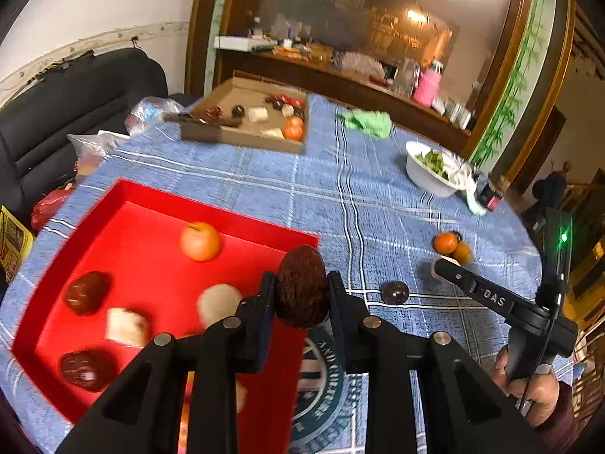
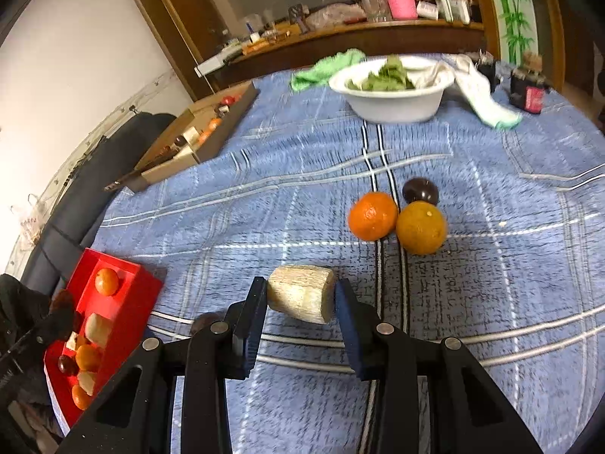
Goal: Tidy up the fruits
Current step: 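Carry cake and date into the red tray and open both tools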
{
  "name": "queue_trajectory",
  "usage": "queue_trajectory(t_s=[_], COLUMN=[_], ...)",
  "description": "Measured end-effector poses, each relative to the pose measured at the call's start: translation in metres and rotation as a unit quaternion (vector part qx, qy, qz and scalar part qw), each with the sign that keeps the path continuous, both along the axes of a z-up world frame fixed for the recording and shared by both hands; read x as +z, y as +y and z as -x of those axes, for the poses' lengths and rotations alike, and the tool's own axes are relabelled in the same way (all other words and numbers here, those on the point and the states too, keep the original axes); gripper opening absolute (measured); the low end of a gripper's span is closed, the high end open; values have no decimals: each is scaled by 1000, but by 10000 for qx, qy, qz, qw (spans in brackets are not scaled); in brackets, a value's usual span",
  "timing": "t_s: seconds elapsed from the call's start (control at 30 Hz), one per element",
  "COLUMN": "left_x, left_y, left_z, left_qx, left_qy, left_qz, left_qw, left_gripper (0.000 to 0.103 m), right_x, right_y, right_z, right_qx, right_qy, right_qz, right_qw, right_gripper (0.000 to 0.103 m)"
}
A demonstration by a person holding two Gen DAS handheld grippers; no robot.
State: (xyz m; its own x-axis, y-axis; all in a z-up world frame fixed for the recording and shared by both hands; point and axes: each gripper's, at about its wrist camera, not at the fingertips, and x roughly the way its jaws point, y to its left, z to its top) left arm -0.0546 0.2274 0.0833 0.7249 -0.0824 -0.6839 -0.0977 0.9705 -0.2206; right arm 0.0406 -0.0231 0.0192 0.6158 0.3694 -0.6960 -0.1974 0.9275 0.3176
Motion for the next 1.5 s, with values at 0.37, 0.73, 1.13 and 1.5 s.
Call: queue_trajectory(t_s=[0.37, 0.73, 1.13, 1.5], left_x=[8, -25, -34, -16], left_y=[104, 151, 173, 165], left_z=[45, 41, 25, 54], left_qx=[956, 1137, 1162, 1535], left_qy=[-332, -72, 66, -56], left_qz=[198, 508, 926, 1277], left_qw=[9947, 9922, 9889, 9799], left_gripper=[26, 26, 45, 80], right_x=[41, 28, 20, 33], right_y=[72, 179, 231, 200], right_z=[71, 96, 88, 110], right_qx=[1101, 2170, 2291, 2085], right_qy=[-128, 252, 273, -80], right_qz=[-237, -89, 173, 165], right_qw=[9936, 9758, 9729, 9779], right_gripper=[40, 41, 44, 59])
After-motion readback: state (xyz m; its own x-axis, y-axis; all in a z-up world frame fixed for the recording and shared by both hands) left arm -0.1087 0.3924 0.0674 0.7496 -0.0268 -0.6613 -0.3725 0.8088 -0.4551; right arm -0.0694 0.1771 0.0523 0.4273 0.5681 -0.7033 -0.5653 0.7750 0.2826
